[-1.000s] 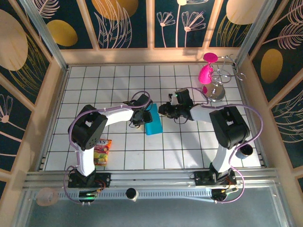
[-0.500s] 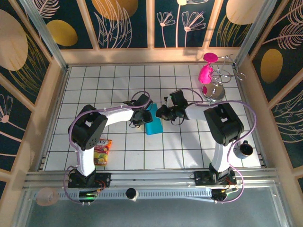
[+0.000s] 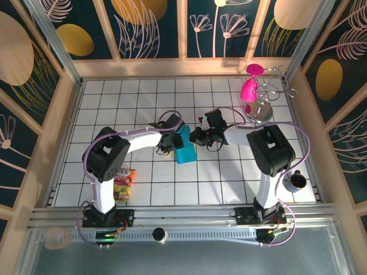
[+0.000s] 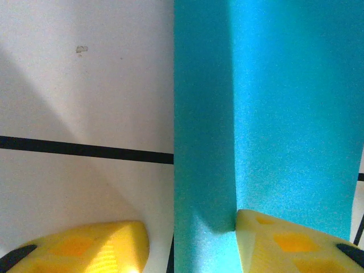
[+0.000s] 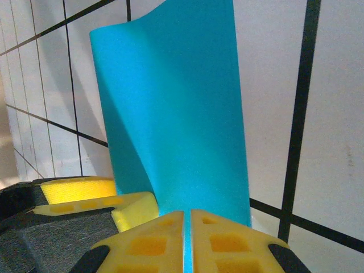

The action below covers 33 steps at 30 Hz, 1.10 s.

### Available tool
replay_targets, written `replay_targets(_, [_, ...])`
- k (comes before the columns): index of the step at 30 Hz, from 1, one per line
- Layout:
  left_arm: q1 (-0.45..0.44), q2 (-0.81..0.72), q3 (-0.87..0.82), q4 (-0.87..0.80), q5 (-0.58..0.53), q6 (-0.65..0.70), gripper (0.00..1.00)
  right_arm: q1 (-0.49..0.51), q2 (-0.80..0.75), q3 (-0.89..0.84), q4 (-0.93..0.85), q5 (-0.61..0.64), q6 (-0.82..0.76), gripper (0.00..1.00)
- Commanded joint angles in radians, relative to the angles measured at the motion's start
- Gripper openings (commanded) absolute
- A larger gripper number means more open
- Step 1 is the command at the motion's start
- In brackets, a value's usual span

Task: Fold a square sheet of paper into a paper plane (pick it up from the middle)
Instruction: Rotate the square sheet of paper at the center of the table.

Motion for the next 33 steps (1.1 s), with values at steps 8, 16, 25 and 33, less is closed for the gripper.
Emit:
replay_targets(8, [-0.004, 0.329, -0.154, 0.294, 0.079, 0.044, 0.49, 0.003, -0.030, 0.003, 0.026, -0.002, -0.008, 0.12])
replay_targets(16, [-0.004, 0.305, -0.165, 0.299, 0.074, 0.075, 0.50, 0.000, -0.026, 0.014, 0.004, -0.006, -0.017, 0.12])
replay_targets(25, [-0.004, 0.296, -0.159, 0.302, 0.079, 0.069, 0.50, 0.006, 0.028, 0.039, -0.055, 0.009, -0.030, 0.10])
replay_targets(33, [-0.002, 0.245, -0.150, 0.297, 0.083, 0.060, 0.50, 0.007, 0.072, 0.052, -0.104, 0.052, -0.035, 0.10])
